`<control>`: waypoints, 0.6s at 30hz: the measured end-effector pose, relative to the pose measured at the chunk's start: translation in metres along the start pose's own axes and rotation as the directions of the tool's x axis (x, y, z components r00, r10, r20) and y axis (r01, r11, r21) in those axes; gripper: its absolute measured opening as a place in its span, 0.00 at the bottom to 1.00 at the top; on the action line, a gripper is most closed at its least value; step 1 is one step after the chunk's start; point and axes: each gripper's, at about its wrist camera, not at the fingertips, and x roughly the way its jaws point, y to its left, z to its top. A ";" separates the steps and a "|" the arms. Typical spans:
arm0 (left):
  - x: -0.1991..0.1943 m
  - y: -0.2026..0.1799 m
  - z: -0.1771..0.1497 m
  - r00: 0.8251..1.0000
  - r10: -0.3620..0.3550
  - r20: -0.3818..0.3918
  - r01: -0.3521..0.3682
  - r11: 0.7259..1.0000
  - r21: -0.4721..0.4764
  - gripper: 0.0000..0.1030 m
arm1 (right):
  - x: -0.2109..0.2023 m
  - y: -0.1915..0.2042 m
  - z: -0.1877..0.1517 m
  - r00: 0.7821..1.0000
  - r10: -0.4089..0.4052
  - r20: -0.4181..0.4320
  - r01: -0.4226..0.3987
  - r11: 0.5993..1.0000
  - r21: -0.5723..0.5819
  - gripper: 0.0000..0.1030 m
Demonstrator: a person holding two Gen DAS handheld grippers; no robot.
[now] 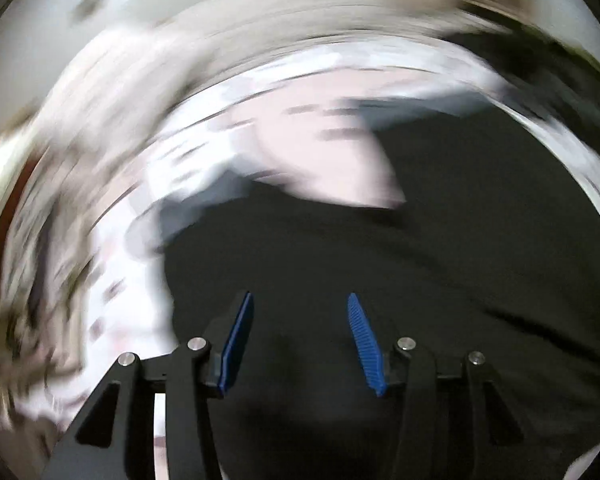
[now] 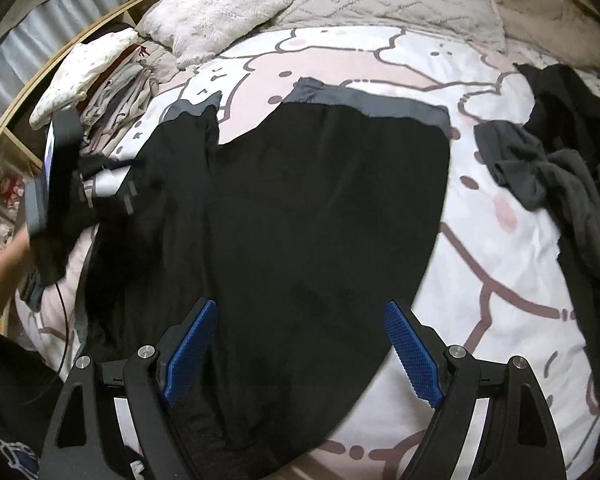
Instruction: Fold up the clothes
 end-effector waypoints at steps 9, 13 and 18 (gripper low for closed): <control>0.077 0.101 -0.003 0.975 -0.137 -0.177 0.063 0.928 -0.368 0.48 | 0.006 0.007 0.014 1.000 0.029 -0.007 -0.029 1.000 -0.009 0.83; 0.077 0.070 0.004 0.981 -0.127 -0.149 0.086 0.963 -0.254 0.41 | -0.001 0.012 0.047 0.998 0.055 0.036 -0.055 0.998 0.016 0.83; 0.065 0.015 0.011 0.995 -0.027 -0.095 0.036 0.995 0.092 0.04 | 0.001 0.028 0.116 0.990 0.102 0.094 -0.109 0.991 0.077 0.83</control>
